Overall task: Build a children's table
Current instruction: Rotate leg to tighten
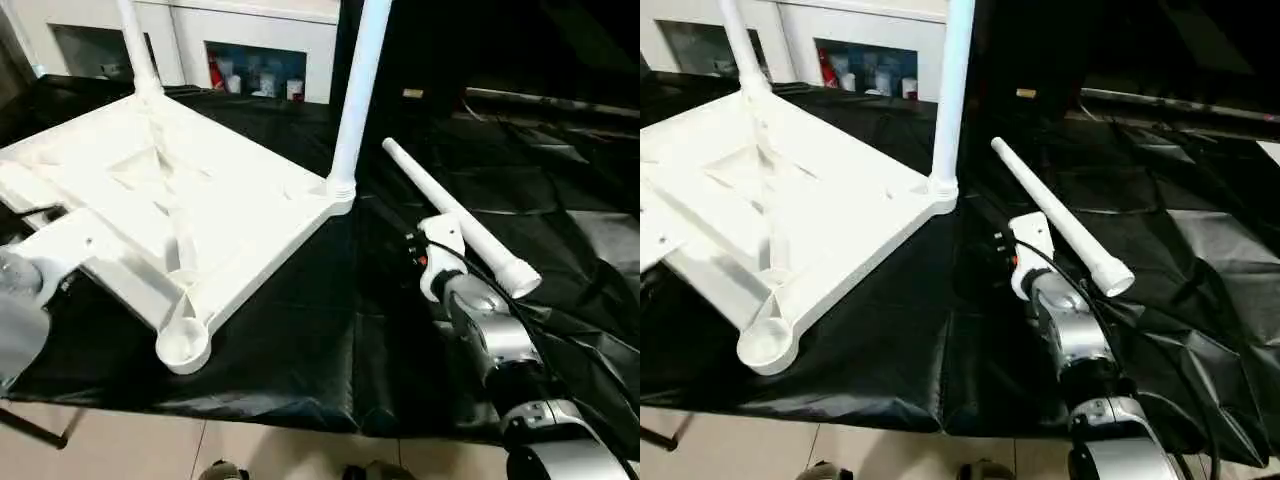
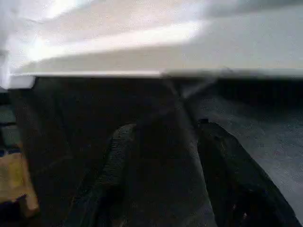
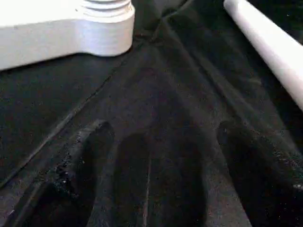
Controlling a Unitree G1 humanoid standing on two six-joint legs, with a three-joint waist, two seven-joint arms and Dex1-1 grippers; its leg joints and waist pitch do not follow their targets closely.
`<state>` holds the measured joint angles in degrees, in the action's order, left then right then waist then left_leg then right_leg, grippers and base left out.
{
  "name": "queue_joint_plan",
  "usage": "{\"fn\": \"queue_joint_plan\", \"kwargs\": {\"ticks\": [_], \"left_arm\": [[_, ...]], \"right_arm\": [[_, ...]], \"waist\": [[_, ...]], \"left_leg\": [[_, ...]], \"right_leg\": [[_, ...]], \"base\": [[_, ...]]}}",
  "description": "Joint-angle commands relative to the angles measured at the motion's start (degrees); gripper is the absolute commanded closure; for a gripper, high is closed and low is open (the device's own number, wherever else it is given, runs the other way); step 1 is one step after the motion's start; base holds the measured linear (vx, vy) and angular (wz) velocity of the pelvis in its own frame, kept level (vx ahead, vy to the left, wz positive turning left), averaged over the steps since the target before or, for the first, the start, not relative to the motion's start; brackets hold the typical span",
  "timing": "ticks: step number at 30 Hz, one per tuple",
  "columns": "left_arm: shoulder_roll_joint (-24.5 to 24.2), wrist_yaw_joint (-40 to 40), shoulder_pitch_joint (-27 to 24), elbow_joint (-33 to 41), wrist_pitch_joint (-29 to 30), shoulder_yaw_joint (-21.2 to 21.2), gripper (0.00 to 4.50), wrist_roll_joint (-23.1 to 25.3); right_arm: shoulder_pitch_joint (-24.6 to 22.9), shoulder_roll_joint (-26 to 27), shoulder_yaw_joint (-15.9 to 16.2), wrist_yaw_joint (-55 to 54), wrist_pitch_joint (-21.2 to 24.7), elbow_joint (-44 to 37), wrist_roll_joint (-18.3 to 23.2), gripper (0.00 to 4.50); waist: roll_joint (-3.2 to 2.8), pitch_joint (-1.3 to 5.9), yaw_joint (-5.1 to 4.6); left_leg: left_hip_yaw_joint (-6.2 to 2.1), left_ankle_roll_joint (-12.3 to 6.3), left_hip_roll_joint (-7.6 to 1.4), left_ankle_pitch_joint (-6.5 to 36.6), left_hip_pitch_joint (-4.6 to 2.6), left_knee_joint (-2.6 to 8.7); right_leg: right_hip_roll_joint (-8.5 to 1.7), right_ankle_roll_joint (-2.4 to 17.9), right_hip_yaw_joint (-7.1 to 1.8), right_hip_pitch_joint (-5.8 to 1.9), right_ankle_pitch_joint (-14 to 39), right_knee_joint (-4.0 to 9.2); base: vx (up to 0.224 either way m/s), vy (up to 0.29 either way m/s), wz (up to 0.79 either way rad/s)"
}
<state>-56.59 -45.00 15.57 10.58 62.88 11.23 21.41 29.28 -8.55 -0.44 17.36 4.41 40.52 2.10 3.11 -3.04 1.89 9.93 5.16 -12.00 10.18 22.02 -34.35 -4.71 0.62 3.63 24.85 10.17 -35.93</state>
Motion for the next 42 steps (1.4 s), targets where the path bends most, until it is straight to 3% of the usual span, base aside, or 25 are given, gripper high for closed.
{"fn": "queue_joint_plan", "kwargs": {"ticks": [1, 4, 5, 7, 10, 11, 12, 14, 17, 21, 26, 27, 29, 35, 38, 42], "left_arm": [[-0.25, -2.49, -0.60, 2.39, 1.00, 1.07, 2.32, -1.33], [0.67, -3.68, -0.75, 3.90, 1.23, 1.24, 2.32, -3.31], [3.86, -5.07, -0.47, 5.96, 0.87, 0.85, 2.32, -7.36], [7.74, -5.97, -0.05, 6.22, -2.07, 1.33, 2.32, -10.32], [9.83, -6.10, 0.01, 5.37, -6.35, 1.77, 2.32, -11.53], [12.66, -6.59, 0.13, 5.16, -8.18, 1.67, 2.32, -13.59], [13.30, -6.59, 0.21, 5.11, -8.67, 1.81, 2.32, -13.94], [16.55, -6.38, 0.37, 4.32, -11.36, 1.76, 2.32, -15.91], [18.98, -5.86, 1.03, 3.37, -13.57, 2.65, 2.28, -16.85], [23.14, -4.39, 2.84, 0.64, -18.71, 4.19, 2.28, -17.58], [27.35, -3.19, 3.67, -1.94, -23.68, 4.78, 2.28, -18.76], [28.68, -2.35, 4.26, -2.66, -25.48, 4.30, 2.28, -19.24], [28.73, -2.22, 4.32, -2.65, -25.60, 4.21, 2.28, -19.29], [25.98, -4.69, 4.25, -0.02, -25.16, -0.19, 2.28, -22.25], [23.50, -8.44, 2.85, 5.05, -20.71, -3.18, 2.28, -26.83], [21.50, -11.07, 0.69, 10.57, -15.93, -6.63, 2.28, -32.49]], "right_arm": [[0.20, -0.78, 0.14, 0.18, 0.72, -1.57, -0.18, 0.59], [0.28, -1.11, 0.04, 0.27, 0.92, -1.81, -0.06, 0.59], [0.83, -1.74, -0.47, 0.21, 1.39, -1.96, 0.18, 0.59], [1.95, -2.66, -1.29, 0.61, 2.86, -2.12, 0.78, 0.59], [3.00, -3.39, -1.61, 0.83, 5.02, -1.97, 0.87, 0.59], [4.41, -4.42, -1.81, 1.98, 8.09, -2.06, 1.29, 0.59], [4.80, -4.73, -1.94, 2.47, 8.71, -2.15, 1.57, 0.59], [6.74, -6.49, -2.08, 3.64, 10.62, -2.04, 1.62, 0.59], [9.58, -8.80, -2.41, 3.59, 12.32, -0.53, 1.13, 0.32], [15.16, -13.08, -2.64, 4.48, 15.28, 4.00, -0.06, 0.06], [19.90, -16.61, -1.52, 6.04, 16.45, 10.25, -2.06, 0.06], [23.76, -18.79, 0.45, 8.68, 16.81, 16.60, -3.95, 0.06], [24.31, -18.99, 0.57, 9.20, 16.92, 17.50, -4.01, 0.06], [30.79, -20.39, 1.76, 12.59, 19.32, 27.52, -5.58, 0.06], [33.18, -20.65, 1.80, 14.44, 22.20, 31.50, -5.98, 0.06], [34.38, -20.75, 0.87, 17.20, 24.86, 34.22, -5.41, 0.06]], "waist": [[-1.28, 3.58, -0.17], [-1.29, 3.61, -0.11], [-1.36, 3.63, -0.17], [-1.21, 3.70, 0.02], [-0.98, 3.71, 0.07], [-0.96, 3.69, 0.08], [-0.94, 3.71, 0.09], [-0.77, 3.74, -0.06], [-0.36, 3.93, -0.03], [0.12, 3.99, -0.29], [-0.02, 3.97, -0.18], [-0.25, 3.67, -0.37], [0.00, 3.80, -0.51], [-0.09, 2.50, -0.57], [-0.39, 1.74, -0.72], [-0.61, 1.03, -0.24]], "left_leg": [[0.30, 0.41, -0.52, 11.38, -1.04, 4.09], [0.23, 0.64, -0.52, 11.27, -0.94, 4.11], [0.25, 0.86, -0.44, 11.15, -0.92, 4.07], [0.42, 0.84, -0.49, 10.93, -1.18, 3.96], [0.47, 0.32, -0.30, 11.43, -0.96, 3.88], [0.37, 0.30, -0.23, 11.65, -0.84, 3.94], [0.43, 0.42, -0.31, 12.20, -0.99, 3.87], [0.34, 0.35, -0.24, 11.83, -0.58, 3.84], [0.47, 0.08, -0.23, 10.68, -0.62, 3.57], [0.56, -0.63, -0.09, 9.67, -0.31, 3.19], [0.67, -1.29, -0.22, 9.12, -0.38, 2.96], [0.50, -1.21, -0.19, 10.20, -0.14, 3.06], [0.55, -1.44, -0.14, 10.58, -0.14, 2.90], [0.41, -1.60, -0.23, 12.60, -0.04, 3.18], [0.28, -1.05, -0.34, 13.52, -0.12, 3.40], [0.44, -1.98, -0.44, 10.81, -0.15, 3.38]], "right_leg": [[-1.98, 11.42, -2.45, -3.24, 8.86, 3.83], [-1.97, 11.49, -2.42, -3.41, 8.48, 3.71], [-1.94, 11.61, -2.45, -3.48, 7.99, 3.62], [-1.79, 12.05, -2.49, -3.32, 6.57, 3.52], [-1.74, 11.69, -2.51, -3.47, 7.52, 3.70], [-1.76, 11.28, -2.44, -3.63, 8.84, 3.82], [-1.74, 11.02, -2.46, -3.48, 9.47, 3.94], [-1.81, 10.56, -2.44, -3.78, 10.05, 3.89], [-1.82, 9.96, -2.44, -3.76, 10.31, 3.94], [-1.59, 9.71, -2.39, -3.81, 10.82, 3.95], [-1.55, 11.29, -2.39, -3.64, 8.21, 3.78], [-1.55, 11.43, -2.23, -3.65, 9.25, 3.87], [-1.50, 11.79, -2.26, -3.77, 9.16, 3.85], [-1.65, 11.94, -2.18, -3.27, 12.65, 4.21], [-1.61, 12.85, -2.22, -3.09, 12.69, 3.97], [-1.70, 15.07, -2.44, -3.18, 8.41, 3.50]], "base": [[0.000, 0.000, 0.00], [0.000, 0.000, 0.00], [0.000, 0.000, 0.00], [0.000, 0.000, 0.00], [0.000, 0.000, 0.00], [0.000, 0.000, 0.00], [0.000, 0.000, 0.00], [0.000, 0.000, 0.00], [0.000, 0.000, 0.00], [0.000, 0.000, 0.00], [0.000, 0.000, 0.00], [0.000, 0.000, 0.00], [0.000, 0.000, 0.00], [0.000, 0.000, 0.00], [0.000, 0.000, 0.00], [0.000, 0.000, 0.00]]}}
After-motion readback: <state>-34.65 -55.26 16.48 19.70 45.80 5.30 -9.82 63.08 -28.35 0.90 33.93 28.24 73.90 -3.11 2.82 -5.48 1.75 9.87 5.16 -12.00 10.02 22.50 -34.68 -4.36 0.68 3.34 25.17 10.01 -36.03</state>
